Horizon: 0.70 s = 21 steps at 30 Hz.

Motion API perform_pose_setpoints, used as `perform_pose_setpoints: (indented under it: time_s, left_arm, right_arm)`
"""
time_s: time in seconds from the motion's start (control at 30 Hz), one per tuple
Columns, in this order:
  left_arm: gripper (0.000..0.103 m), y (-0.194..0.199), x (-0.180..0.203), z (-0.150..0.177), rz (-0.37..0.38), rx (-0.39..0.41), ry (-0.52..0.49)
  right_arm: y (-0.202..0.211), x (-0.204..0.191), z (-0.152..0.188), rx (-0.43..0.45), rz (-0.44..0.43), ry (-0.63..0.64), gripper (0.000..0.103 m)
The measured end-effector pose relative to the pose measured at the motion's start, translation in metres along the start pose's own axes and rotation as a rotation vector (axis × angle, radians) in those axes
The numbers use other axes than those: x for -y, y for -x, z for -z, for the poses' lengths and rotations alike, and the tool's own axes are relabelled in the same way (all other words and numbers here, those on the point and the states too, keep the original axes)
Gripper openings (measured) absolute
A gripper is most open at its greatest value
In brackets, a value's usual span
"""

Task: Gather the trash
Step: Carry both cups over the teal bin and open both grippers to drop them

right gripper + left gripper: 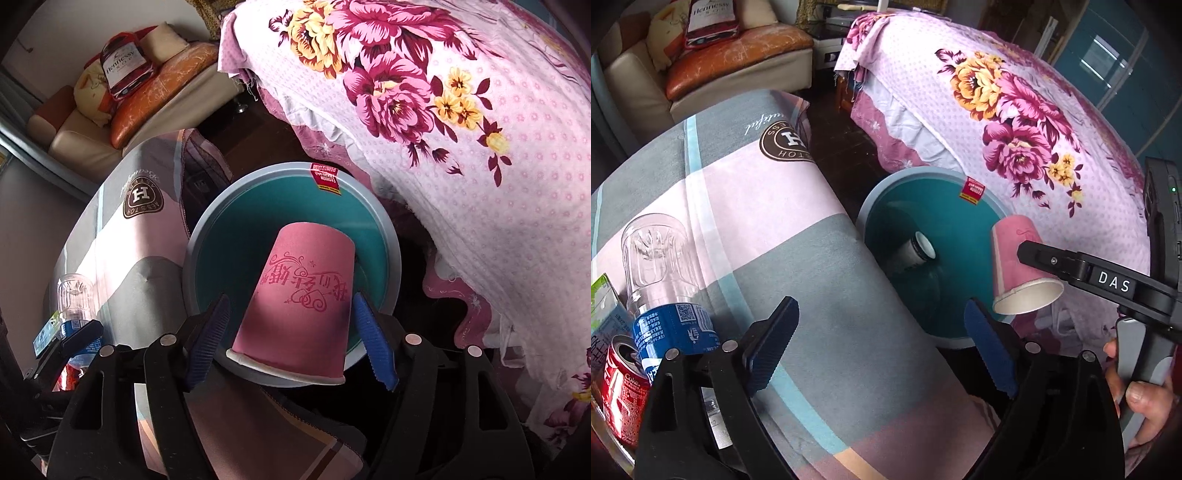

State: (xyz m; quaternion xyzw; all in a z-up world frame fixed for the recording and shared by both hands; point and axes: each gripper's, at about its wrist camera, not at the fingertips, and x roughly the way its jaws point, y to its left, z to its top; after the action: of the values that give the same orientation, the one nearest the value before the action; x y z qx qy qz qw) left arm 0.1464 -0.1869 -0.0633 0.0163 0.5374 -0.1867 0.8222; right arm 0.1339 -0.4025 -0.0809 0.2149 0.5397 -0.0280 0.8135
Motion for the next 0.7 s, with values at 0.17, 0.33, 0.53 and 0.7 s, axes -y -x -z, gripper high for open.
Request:
perform_pose_setpoints:
  time_s: [0.17,0.33,0.53,0.7]
  left_arm:
    - [0.093,0.017,-0.011,0.01,0.004,0.019,0.019]
    - [0.094,0.036,-0.024,0.023,0.004,0.04,0.035]
    - [0.094,0.062,-0.049,0.039,-0.01,0.066,0.07]
    - [0.094,0.084,-0.074,0.052,-0.037,0.097,0.095]
  right_arm:
    - [0.008,-0.013,0.005,0.001,0.004,0.018,0.075]
    - [0.015,-0.032,0.014,-0.007,0.001,0.051,0.077]
    - [0.021,-0.062,0.026,-0.016,-0.011,0.103,0.078]
    - [0.029,-0.091,0.038,-0.017,-0.014,0.159,0.078]
